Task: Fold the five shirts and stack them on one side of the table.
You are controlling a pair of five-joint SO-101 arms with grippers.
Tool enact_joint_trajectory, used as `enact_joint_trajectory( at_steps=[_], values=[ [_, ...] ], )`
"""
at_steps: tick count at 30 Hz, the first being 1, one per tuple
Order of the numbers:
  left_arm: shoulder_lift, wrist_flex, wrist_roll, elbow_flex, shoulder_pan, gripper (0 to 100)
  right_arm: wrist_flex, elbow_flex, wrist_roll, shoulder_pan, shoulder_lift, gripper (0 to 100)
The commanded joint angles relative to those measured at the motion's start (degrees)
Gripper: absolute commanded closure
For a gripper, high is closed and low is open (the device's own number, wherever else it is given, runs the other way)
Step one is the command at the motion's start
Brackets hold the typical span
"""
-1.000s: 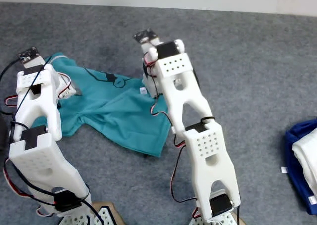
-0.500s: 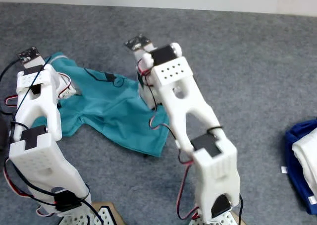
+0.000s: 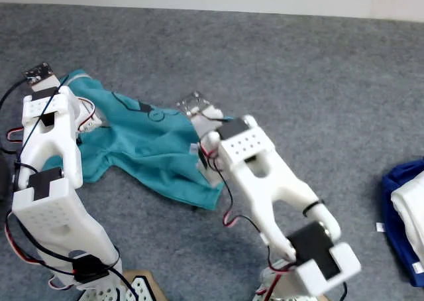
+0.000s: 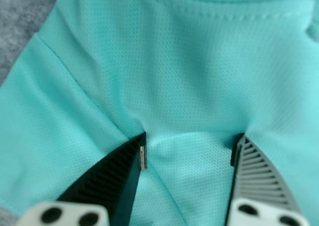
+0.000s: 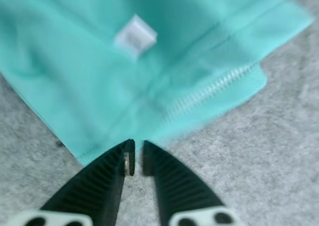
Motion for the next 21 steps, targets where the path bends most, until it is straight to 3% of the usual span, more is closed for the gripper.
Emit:
enact_joint_trajectory(
  at_steps=[1,10,21],
  values=[
    [-0.4,-0.62,0.26,-2.07,0.75,71,-5.23,3.74,1.49,1.8,-7.34,80.0],
    [-0.4,-0.62,0.26,-2.07,0.75,71,-11.56,4.35,3.52,4.44,-10.24,77.0],
    [-0.4,-0.62,0.26,-1.98,0.75,71,-18.07,3.74,-1.41,1.54,0.22,77.0]
  ],
)
